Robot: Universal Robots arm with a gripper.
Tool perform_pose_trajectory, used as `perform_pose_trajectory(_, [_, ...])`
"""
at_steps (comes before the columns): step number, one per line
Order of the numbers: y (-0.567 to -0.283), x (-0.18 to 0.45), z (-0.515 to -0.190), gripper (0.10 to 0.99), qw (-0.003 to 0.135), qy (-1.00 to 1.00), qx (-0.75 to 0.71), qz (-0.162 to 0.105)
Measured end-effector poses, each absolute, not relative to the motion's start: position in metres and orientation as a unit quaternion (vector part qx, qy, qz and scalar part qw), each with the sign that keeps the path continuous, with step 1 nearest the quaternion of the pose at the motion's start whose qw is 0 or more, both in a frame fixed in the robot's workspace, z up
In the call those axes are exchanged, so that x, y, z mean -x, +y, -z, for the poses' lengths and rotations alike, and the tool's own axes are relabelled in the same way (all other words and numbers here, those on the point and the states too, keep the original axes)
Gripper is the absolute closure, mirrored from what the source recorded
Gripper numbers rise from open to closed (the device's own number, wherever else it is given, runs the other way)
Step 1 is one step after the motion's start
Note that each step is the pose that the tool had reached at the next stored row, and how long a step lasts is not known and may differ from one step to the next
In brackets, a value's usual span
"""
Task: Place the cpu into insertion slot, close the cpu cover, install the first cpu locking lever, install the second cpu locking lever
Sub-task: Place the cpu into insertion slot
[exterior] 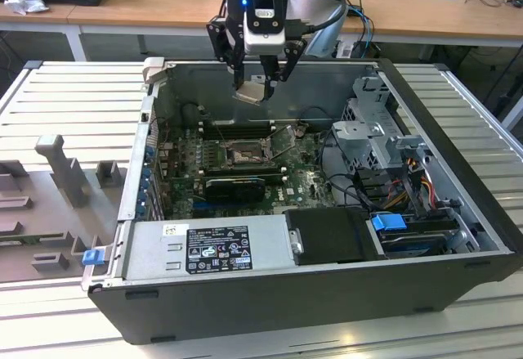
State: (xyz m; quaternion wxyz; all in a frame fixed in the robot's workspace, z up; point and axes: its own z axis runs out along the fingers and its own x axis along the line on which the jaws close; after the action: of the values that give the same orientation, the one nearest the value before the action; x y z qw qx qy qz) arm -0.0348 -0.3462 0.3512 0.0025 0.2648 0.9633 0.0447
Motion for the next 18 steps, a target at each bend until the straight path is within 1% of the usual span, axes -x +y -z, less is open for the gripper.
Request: perform_pose_trajectory(18, [-0.3461, 0.0348, -0.3501, 0.557, 0.004, 0.953, -0.300, -0.045])
